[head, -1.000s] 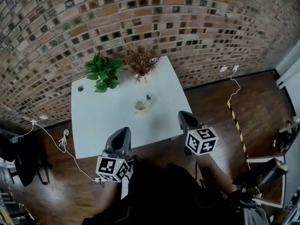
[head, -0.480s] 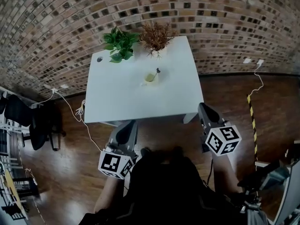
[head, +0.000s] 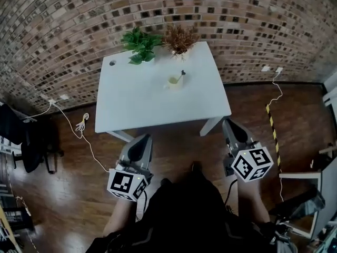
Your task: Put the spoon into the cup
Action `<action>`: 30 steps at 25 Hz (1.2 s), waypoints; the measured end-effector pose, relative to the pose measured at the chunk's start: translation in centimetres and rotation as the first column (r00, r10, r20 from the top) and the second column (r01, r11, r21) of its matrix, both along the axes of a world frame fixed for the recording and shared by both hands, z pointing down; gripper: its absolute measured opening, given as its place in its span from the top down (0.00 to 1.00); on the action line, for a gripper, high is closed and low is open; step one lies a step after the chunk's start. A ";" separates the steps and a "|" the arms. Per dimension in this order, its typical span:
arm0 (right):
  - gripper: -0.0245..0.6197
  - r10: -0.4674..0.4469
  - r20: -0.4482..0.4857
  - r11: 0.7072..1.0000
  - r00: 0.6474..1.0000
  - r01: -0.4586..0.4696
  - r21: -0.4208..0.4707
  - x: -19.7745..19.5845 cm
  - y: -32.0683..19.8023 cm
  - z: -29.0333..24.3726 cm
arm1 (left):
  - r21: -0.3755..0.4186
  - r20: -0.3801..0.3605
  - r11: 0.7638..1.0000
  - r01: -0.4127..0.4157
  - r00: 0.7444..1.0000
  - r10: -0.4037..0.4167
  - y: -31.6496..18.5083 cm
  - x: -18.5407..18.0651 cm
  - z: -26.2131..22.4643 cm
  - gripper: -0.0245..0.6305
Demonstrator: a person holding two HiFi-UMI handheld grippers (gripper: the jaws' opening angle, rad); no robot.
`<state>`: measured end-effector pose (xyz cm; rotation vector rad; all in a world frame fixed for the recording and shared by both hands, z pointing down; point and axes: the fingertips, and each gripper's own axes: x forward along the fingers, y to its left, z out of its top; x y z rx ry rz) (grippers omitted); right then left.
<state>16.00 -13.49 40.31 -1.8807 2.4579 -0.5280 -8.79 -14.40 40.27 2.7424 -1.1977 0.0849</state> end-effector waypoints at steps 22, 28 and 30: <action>0.95 -0.080 -0.057 0.990 0.995 0.085 0.110 0.7 6.3 -4.7 | 0.051 0.010 0.999 0.005 1.000 -0.005 5.4 3.0 -2.5 0.97; 0.95 -0.112 -0.033 0.984 0.993 0.116 0.138 4.5 7.0 -5.2 | 0.072 0.038 0.997 0.019 0.999 -0.022 6.9 7.0 -4.2 0.97; 0.95 -0.125 -0.045 0.980 0.991 0.131 0.150 5.2 7.0 -5.5 | 0.082 0.066 0.996 0.026 0.997 -0.032 7.4 7.8 -4.2 0.97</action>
